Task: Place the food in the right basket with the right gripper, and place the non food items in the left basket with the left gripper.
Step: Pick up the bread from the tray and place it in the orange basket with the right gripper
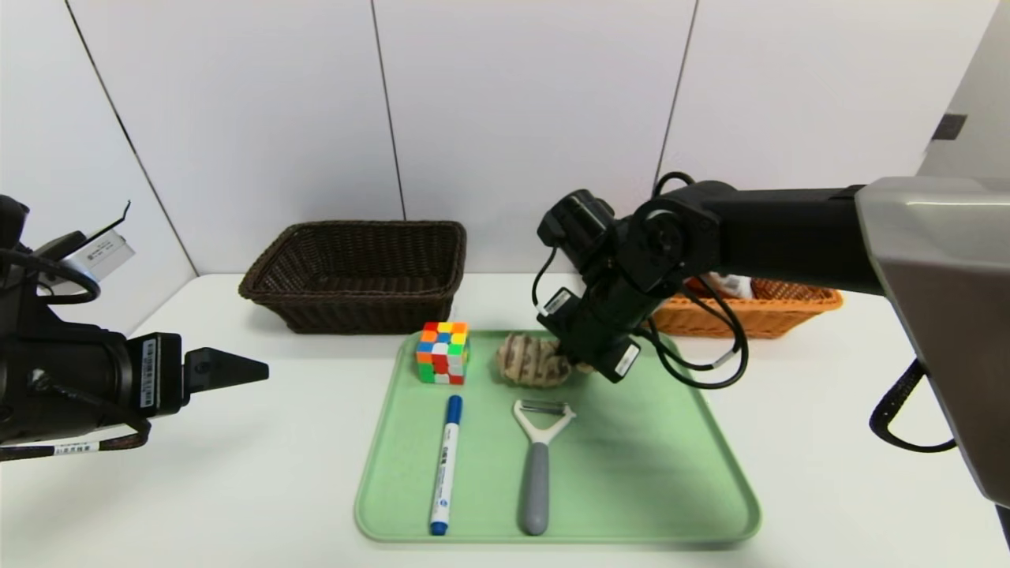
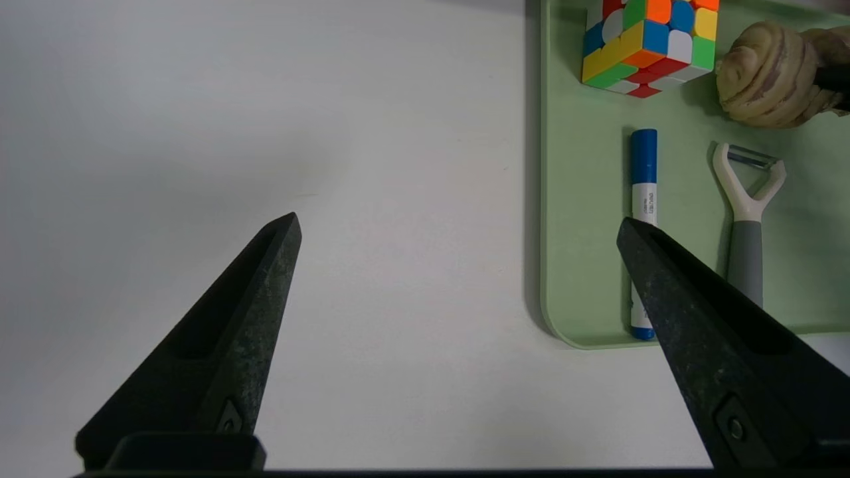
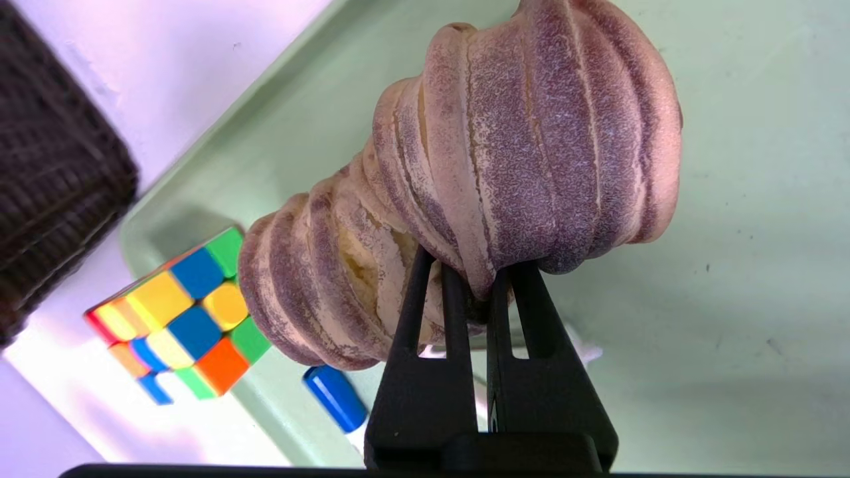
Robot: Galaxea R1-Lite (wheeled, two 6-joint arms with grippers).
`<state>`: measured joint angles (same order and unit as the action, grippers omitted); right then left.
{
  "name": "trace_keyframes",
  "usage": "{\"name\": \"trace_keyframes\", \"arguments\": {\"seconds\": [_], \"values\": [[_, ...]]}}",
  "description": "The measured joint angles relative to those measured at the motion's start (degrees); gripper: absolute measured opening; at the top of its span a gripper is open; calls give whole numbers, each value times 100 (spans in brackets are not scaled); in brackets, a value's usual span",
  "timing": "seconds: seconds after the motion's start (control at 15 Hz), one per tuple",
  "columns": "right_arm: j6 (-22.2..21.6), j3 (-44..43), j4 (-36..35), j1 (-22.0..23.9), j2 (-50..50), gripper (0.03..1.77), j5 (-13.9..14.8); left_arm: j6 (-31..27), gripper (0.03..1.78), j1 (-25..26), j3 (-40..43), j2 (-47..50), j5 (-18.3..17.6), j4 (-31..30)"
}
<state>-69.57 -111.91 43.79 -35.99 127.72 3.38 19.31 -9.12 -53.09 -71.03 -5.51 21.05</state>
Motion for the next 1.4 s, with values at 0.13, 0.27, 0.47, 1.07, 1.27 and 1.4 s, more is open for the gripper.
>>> {"name": "trace_keyframes", "arguments": {"seconds": [0.13, 0.27, 0.47, 1.07, 1.27, 1.4], "values": [[63, -2, -73, -52, -160, 12, -32, -2, 169, -5, 0, -11, 2, -6], [190, -5, -297, -119, -396, 12, -51, -7, 169, -5, 1, -29, 0, -6], [444, -7, -664, -168, -835, 12, -77, -11, 169, -5, 1, -44, 0, -5], [1762, 2, -1034, 939, -1904, 12, -60, -2, 169, -5, 1, -38, 2, 0], [1966, 22, -1014, 1668, -1876, 12, -117, -2, 169, -9, 12, -33, -5, -5], [2013, 33, -1008, 2009, -1741, 12, -233, 4, 169, -11, 12, -35, -7, -6]]}}
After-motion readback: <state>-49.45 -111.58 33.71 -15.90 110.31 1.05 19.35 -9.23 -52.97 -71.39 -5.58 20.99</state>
